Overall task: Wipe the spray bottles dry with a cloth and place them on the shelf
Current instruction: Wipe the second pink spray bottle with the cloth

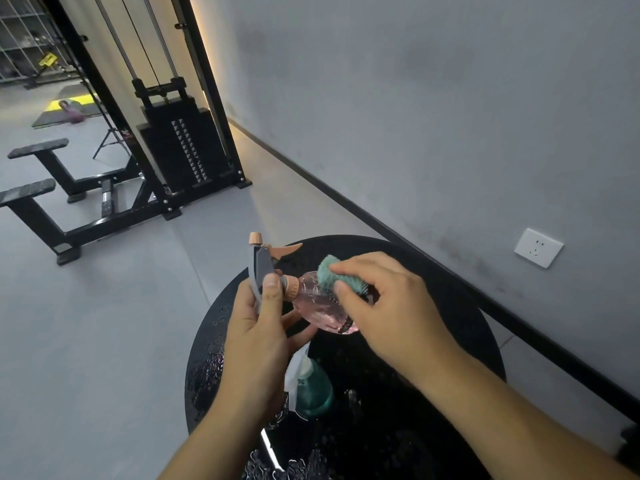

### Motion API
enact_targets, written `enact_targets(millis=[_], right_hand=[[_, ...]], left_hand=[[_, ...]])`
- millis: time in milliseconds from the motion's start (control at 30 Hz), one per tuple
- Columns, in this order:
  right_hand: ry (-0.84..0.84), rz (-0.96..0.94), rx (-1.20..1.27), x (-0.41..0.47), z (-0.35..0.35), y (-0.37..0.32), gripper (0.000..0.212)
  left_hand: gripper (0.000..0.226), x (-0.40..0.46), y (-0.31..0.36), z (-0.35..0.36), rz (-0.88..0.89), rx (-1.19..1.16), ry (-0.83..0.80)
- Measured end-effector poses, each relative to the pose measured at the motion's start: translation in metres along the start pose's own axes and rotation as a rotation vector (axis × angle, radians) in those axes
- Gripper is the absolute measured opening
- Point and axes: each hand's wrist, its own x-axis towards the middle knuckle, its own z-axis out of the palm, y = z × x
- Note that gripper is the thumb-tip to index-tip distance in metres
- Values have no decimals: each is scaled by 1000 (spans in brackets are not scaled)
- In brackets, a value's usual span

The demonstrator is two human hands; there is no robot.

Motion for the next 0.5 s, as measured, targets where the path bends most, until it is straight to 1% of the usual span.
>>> enact_targets(millis=[67, 200, 267, 433, 500], right_hand=[[-34, -37, -17, -1, 2, -2, 26], [50, 85, -4, 3, -6, 6, 20], [75, 104, -1, 3, -7, 7, 20], [-57, -57, -1, -3, 5, -5, 23], [-34, -22, 6, -1, 3, -3, 21]], left_hand=[[35, -1, -2, 2, -1, 18, -6], [33, -1, 1, 4, 16, -6, 31], [31, -2, 1, 5, 17, 2, 36], [35, -7, -3, 11, 4, 10, 18], [35, -6, -3, 10, 4, 2, 35]])
